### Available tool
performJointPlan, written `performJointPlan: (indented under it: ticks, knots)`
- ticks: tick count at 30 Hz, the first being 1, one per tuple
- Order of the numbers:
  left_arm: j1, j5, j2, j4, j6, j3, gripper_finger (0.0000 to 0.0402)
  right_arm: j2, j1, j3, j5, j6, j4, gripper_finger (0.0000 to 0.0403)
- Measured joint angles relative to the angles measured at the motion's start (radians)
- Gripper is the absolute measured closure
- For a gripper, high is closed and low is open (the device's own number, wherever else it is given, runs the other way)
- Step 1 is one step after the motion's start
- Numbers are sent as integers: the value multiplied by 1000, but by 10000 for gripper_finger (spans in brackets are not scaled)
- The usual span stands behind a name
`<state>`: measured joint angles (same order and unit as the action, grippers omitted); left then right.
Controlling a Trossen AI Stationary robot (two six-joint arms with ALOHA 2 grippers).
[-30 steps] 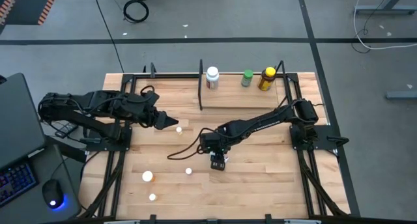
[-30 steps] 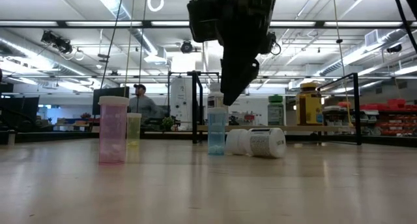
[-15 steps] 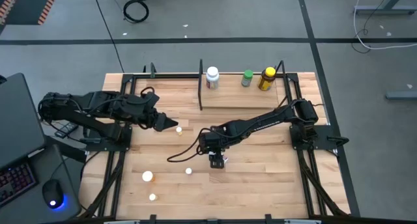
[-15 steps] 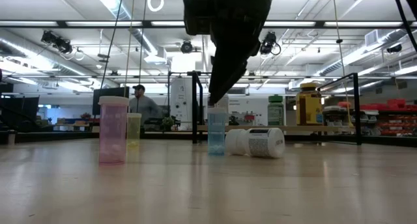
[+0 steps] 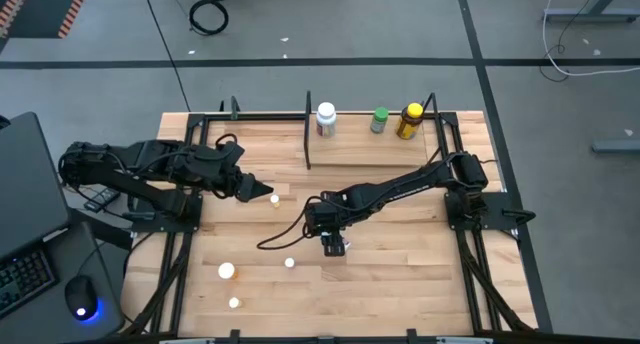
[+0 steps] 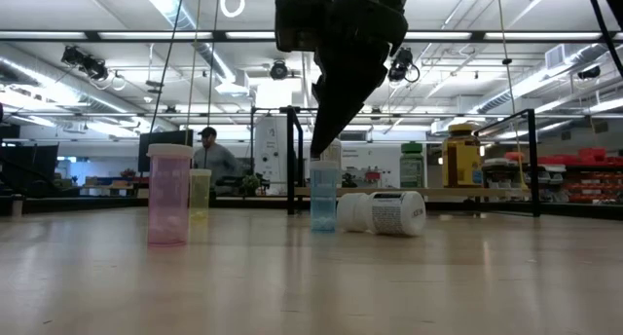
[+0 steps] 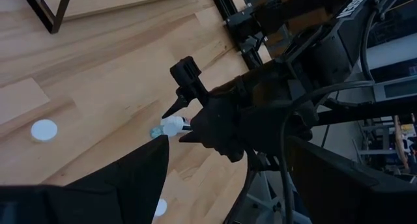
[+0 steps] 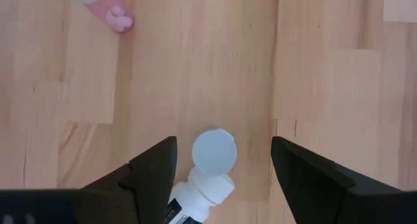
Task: Pick and place medicine bottles onto shelf by color
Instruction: Put the blue pill bottle on the shelf
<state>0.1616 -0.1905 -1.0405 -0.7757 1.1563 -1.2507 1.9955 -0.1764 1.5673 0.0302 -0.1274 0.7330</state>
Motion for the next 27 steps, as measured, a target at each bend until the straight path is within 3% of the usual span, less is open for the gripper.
performJointPlan:
  ticks: [27]
  knots:
    - [0, 0, 0, -15, 3, 0, 95, 1, 2, -70, -12, -28, -81, 148]
